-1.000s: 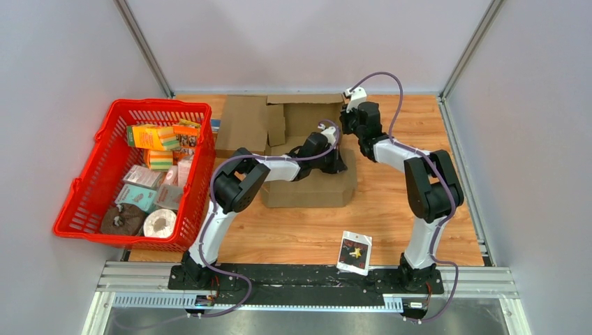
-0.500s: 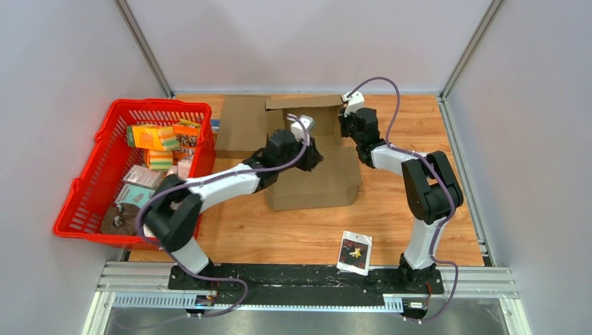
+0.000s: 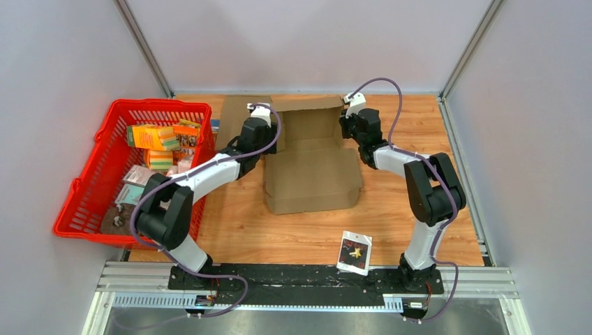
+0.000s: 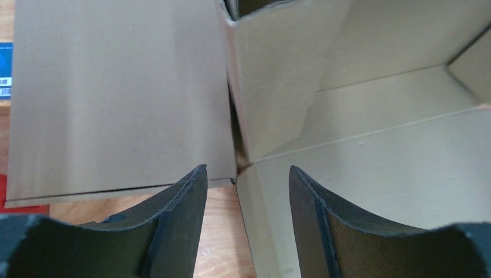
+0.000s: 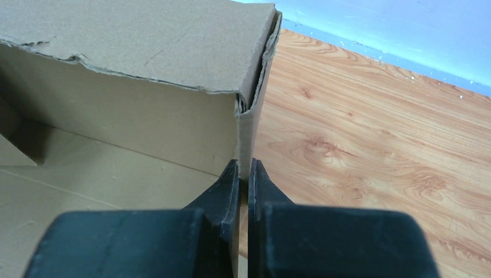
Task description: Fold the paper box
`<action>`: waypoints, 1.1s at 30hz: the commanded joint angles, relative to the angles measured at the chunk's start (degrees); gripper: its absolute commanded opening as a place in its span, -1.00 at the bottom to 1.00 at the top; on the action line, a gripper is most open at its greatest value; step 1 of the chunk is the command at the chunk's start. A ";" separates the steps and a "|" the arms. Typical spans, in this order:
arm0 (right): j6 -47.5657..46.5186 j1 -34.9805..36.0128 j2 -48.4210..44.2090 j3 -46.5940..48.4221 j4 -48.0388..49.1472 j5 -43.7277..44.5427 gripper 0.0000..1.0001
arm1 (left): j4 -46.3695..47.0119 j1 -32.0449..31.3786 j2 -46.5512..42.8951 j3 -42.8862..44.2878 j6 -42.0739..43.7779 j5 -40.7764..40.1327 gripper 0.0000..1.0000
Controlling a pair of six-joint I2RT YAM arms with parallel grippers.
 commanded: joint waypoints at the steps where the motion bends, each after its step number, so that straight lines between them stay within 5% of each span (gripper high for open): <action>1: -0.72 -0.83 -2.33 -0.76 -0.60 -4.54 -1.00 | 2.76 2.60 4.63 5.67 4.03 2.69 0.25; 9: -0.54 -1.18 -1.53 -0.49 -0.51 -7.01 -1.00 | 4.25 3.49 12.46 12.27 8.78 8.94 0.25; 15: 0.60 -1.18 -0.66 -0.05 0.11 -6.40 -0.95 | 3.73 3.40 15.01 13.85 8.17 8.79 -0.27; 21: 2.62 -0.83 1.71 1.26 1.07 -3.51 -0.62 | 5.57 0.24 16.33 13.86 12.91 1.23 -0.82; 28: 2.80 -0.40 4.00 2.41 2.65 0.37 -0.32 | 8.12 -0.12 15.72 12.19 13.62 1.74 -0.88; 33: 1.75 1.18 4.70 3.20 3.44 7.63 -0.49 | 6.19 -0.55 16.33 13.68 11.17 -0.79 -1.00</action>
